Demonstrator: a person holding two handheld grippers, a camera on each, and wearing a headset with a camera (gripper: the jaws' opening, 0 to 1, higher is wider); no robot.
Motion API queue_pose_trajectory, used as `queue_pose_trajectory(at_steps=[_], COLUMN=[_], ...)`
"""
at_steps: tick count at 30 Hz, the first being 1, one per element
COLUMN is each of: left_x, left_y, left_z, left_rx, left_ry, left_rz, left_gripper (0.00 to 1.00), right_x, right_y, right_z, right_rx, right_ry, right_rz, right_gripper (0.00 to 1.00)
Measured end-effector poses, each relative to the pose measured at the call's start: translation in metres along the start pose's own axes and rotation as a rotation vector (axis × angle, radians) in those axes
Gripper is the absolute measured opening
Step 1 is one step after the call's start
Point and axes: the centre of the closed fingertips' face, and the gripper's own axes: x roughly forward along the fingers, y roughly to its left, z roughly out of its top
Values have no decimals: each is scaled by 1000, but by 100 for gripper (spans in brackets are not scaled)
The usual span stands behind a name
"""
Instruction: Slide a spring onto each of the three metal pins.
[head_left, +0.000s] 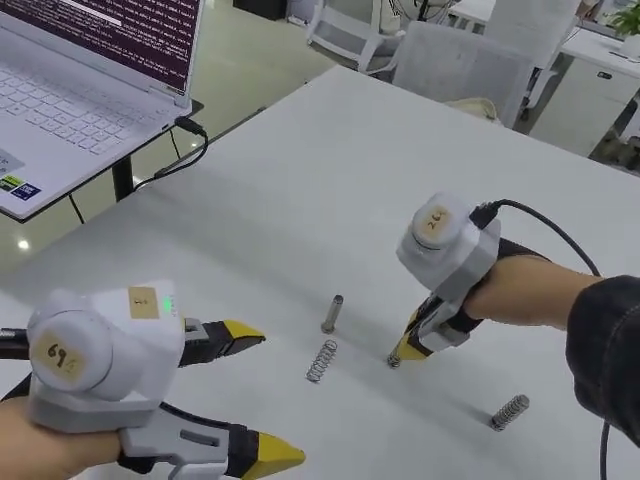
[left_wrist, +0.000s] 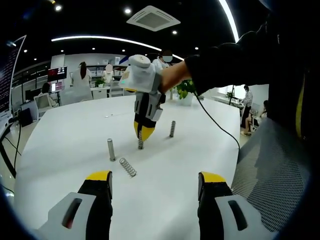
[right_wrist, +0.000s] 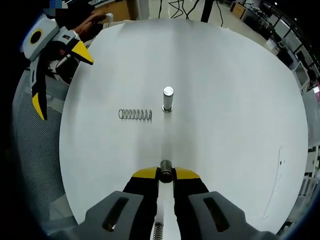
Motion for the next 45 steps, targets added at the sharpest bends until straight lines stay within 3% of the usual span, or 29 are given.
queue_pose_trajectory(at_steps=[13,22,45], left_x=[0,0,4], left_y=[0,-1,6], left_z=[-2,-2,0], left_rx=[-4,-6,-6], left_ry=[2,5,12], left_rz=[-1,-2,-2], left_gripper=[65,64,63], right_x=[0,0,-17], right_y=[3,6,5], right_z=[0,-1,2], right_rx=[-11,-19,-13], right_ry=[-7,-19,-73], right_rz=[11,14,-22], right_gripper=[9,19,33])
